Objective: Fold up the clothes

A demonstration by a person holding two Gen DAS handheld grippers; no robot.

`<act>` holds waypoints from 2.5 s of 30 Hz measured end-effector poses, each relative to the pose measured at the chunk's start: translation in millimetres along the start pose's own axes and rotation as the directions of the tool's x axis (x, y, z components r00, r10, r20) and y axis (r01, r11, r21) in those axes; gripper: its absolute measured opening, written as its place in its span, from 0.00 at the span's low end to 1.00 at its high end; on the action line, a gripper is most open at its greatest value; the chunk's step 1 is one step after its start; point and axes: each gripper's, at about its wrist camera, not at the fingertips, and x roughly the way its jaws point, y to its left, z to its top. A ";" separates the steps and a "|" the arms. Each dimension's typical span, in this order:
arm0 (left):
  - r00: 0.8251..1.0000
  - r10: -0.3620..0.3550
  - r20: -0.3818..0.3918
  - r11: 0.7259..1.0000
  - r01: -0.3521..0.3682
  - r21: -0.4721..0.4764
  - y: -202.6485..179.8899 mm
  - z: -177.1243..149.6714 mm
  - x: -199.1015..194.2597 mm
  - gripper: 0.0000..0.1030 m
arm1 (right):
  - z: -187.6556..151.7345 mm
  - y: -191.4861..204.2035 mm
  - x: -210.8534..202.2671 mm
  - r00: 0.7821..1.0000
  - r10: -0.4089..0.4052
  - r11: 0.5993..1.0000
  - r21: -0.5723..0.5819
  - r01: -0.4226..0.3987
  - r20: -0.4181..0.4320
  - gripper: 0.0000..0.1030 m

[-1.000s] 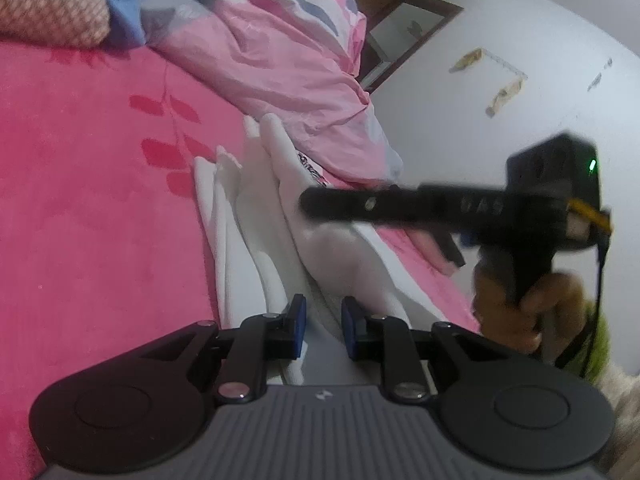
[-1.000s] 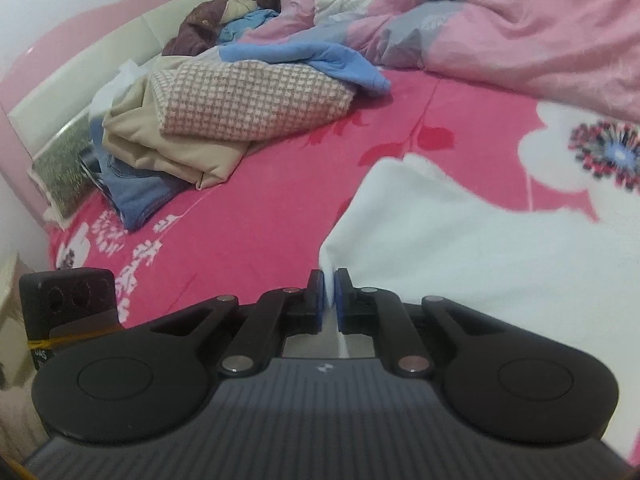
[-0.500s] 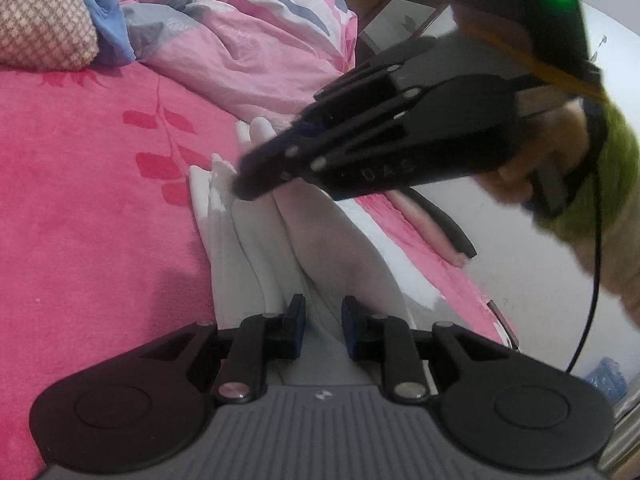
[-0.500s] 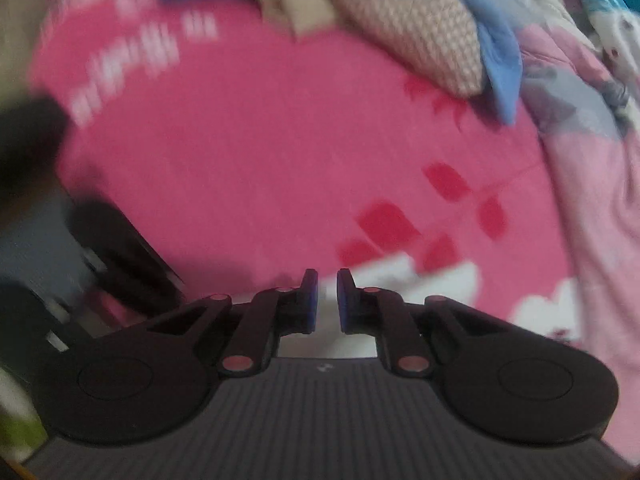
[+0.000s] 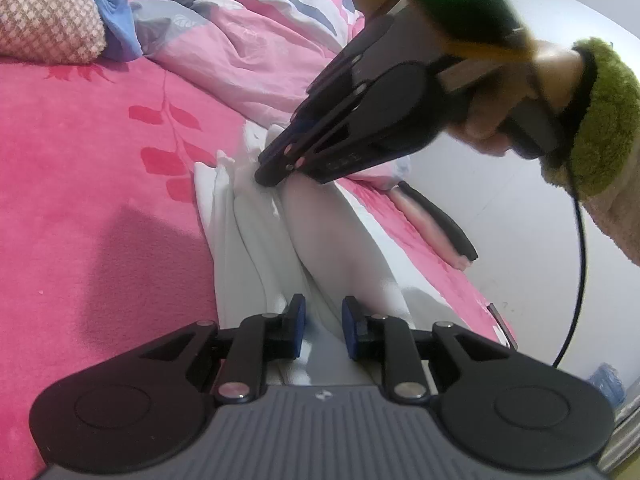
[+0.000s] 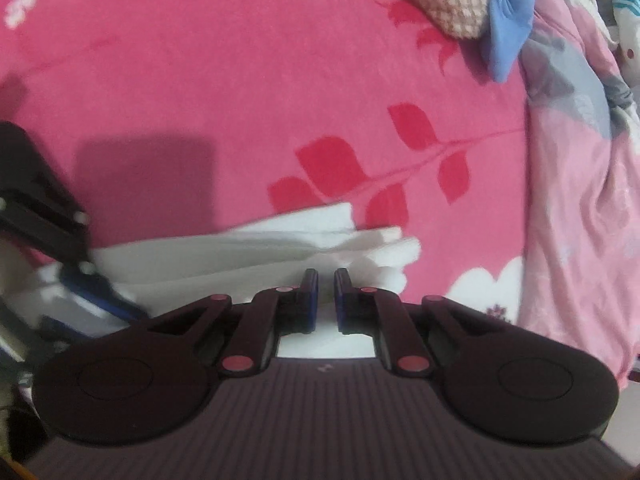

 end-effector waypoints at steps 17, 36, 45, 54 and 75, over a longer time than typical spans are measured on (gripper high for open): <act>1.000 0.009 0.002 1.000 -0.010 0.017 -1.8 -0.9 0.7 0.21 | -2.2 -5.1 26.0 0.997 -0.002 0.998 -0.059 -0.003 -0.082 0.09; 1.000 0.003 -0.004 1.000 -0.003 0.008 0.7 -0.8 1.8 0.21 | -43.8 -127.7 7.5 0.977 -0.018 0.799 0.590 -0.115 0.214 0.41; 0.999 -0.047 -0.002 0.997 0.047 -0.056 10.9 2.8 -13.6 0.33 | -120.5 -81.0 -34.9 0.901 -0.060 0.652 0.700 -0.291 0.431 0.23; 0.995 -0.063 0.075 0.983 0.075 -0.165 37.7 -2.1 -56.3 0.46 | -117.8 -28.9 3.0 0.849 -0.004 0.635 0.657 -0.406 0.528 0.15; 0.992 -0.126 -0.018 0.983 0.127 0.132 -17.9 -24.6 -50.8 0.48 | -125.7 -16.4 21.1 0.816 -0.087 0.634 0.664 -0.397 0.572 0.14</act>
